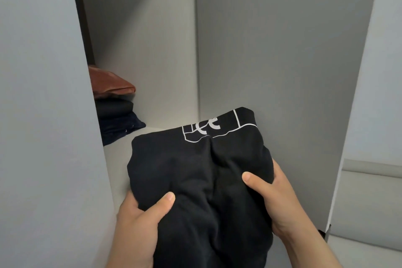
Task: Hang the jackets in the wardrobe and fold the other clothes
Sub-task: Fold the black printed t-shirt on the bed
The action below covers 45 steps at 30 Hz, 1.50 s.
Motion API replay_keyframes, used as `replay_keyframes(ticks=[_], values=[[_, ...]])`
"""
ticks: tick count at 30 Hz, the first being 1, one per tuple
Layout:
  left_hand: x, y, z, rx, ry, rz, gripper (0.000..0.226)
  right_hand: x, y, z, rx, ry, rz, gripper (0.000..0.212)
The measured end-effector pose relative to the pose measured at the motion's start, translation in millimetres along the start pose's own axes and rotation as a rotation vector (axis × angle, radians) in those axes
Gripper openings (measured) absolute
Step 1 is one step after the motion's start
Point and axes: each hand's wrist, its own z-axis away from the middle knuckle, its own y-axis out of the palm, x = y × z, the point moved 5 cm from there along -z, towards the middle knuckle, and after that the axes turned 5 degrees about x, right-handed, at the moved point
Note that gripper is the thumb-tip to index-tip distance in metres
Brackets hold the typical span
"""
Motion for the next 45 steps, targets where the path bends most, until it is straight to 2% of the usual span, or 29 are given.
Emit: replay_keyframes(ticks=[4, 8, 11, 13, 16, 19, 23, 26, 27, 29, 33, 35, 37, 38, 39, 40, 41, 42, 43, 44, 45], values=[[-13, 12, -3, 0.007, 0.101, 0.049, 0.048, 12, 6, -11, 0.000, -0.086, 0.035, 0.054], [-29, 21, -8, -0.057, 0.199, 0.033, 0.049, 25, 18, -30, 0.036, -0.157, 0.050, 0.064], [-49, 29, -12, -0.118, 0.273, -0.057, 0.049, 30, 31, -55, 0.079, -0.152, 0.010, 0.061], [-61, 30, -18, -0.180, 0.323, -0.121, 0.040, 31, 41, -76, 0.108, -0.128, -0.069, 0.054], [-72, 28, -34, -0.299, 0.347, -0.167, 0.028, 21, 59, -114, 0.156, -0.025, -0.232, 0.045], [-81, 28, -57, -0.419, 0.359, -0.184, 0.038, 0, 80, -156, 0.201, 0.130, -0.355, 0.041], [-89, 32, -93, -0.461, 0.223, -0.271, 0.039, -44, 94, -200, 0.173, 0.412, -0.390, 0.035], [-98, 33, -100, -0.450, 0.106, -0.503, 0.076, -74, 98, -215, 0.214, 0.614, -0.344, 0.028], [-101, 35, -97, -0.446, 0.122, -0.597, 0.081, -82, 98, -219, 0.219, 0.647, -0.337, 0.025], [-104, 39, -77, -0.453, 0.231, -0.737, 0.077, -92, 98, -226, 0.201, 0.685, -0.335, 0.020], [-73, 41, -9, -0.463, 0.624, -0.816, 0.031, -99, 101, -232, 0.181, 0.718, -0.343, 0.017], [-40, 41, 6, -0.414, 0.619, -0.748, 0.020, -98, 100, -230, 0.219, 0.732, -0.371, 0.022], [-3, 38, 1, -0.315, 0.468, -0.595, 0.019, -96, 99, -228, 0.259, 0.735, -0.404, 0.025], [16, 43, 1, -0.175, 0.333, -0.606, 0.021, -95, 99, -228, 0.268, 0.732, -0.413, 0.026], [38, 49, 9, 0.042, 0.232, -0.563, 0.022, -94, 100, -226, 0.268, 0.729, -0.421, 0.025], [61, 52, 7, 0.164, 0.101, -0.472, 0.023, -93, 101, -226, 0.265, 0.727, -0.428, 0.024], [68, 56, 1, 0.175, 0.031, -0.388, 0.025, -91, 102, -225, 0.260, 0.725, -0.439, 0.023], [69, 61, -9, 0.114, -0.019, -0.216, 0.032, -90, 102, -223, 0.255, 0.725, -0.459, 0.023], [68, 67, -20, 0.029, -0.062, 0.069, 0.037, -88, 102, -221, 0.254, 0.725, -0.478, 0.024], [64, 71, -30, -0.096, -0.061, 0.285, 0.040, -85, 101, -218, 0.257, 0.725, -0.496, 0.026], [60, 75, -34, -0.131, -0.049, 0.417, 0.050, -83, 100, -216, 0.265, 0.724, -0.512, 0.026]])
